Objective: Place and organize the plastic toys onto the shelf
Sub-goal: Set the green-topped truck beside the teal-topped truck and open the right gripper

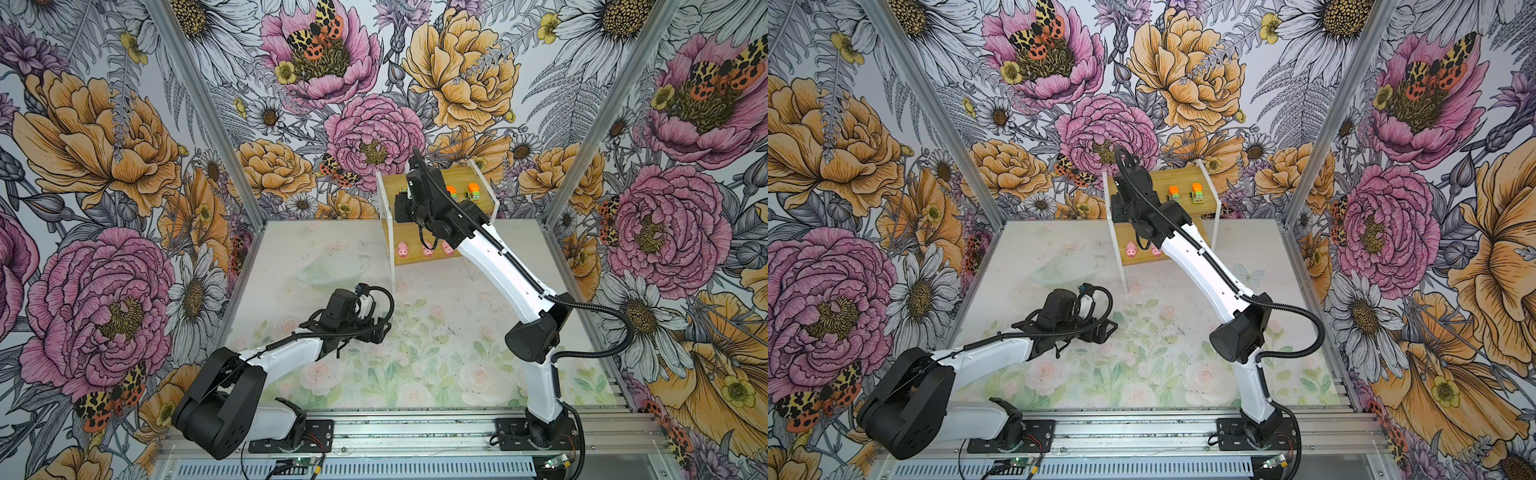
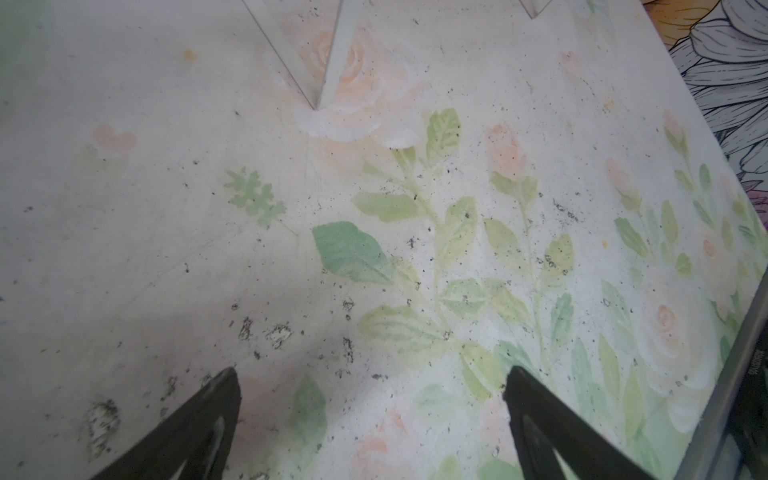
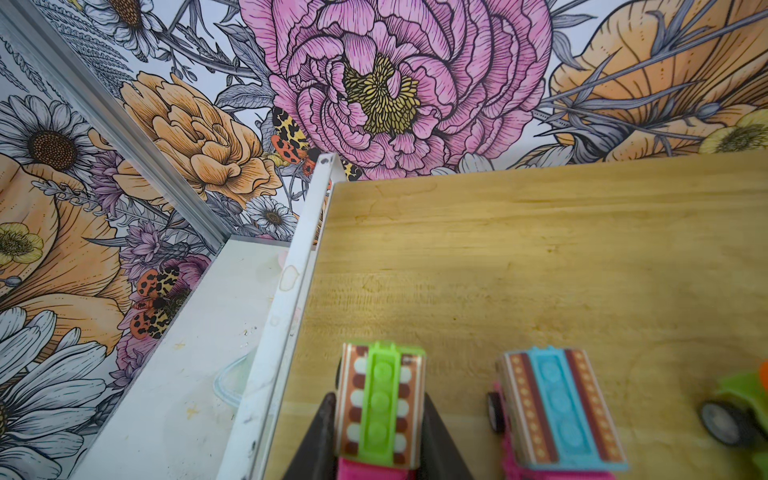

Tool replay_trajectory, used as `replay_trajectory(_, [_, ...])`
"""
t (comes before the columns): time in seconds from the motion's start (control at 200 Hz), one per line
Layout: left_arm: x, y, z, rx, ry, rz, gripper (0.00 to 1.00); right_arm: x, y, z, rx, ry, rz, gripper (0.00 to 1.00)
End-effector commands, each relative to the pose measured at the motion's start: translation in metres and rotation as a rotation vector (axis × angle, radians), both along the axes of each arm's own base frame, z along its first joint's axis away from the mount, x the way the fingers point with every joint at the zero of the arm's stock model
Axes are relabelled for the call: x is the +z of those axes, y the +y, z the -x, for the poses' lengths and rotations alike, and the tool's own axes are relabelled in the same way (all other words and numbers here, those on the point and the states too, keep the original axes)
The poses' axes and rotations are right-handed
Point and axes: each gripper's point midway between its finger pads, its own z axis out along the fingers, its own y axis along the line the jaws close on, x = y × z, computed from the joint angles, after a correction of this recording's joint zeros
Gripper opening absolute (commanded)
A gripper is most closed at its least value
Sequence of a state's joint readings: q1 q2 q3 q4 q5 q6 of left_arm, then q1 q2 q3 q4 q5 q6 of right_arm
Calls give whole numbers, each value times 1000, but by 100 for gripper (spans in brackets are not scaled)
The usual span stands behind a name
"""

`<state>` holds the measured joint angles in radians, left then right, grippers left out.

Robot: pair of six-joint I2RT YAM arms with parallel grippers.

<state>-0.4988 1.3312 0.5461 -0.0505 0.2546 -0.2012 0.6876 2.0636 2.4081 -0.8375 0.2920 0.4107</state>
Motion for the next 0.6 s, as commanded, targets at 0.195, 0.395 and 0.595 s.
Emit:
replay_trajectory(0.195, [8,-2,-9,-7,-31,22,99,-1,3,-7,2,-3,-12,26])
replay_trajectory(0.395, [7,-2,-8,-6,-29,23,99,-3,3,-8,7,1,-7,29])
replay_trajectory(0.595, [8,-2,-9,-6,-31,25,99,-5,4,-8,14,6,-8,37])
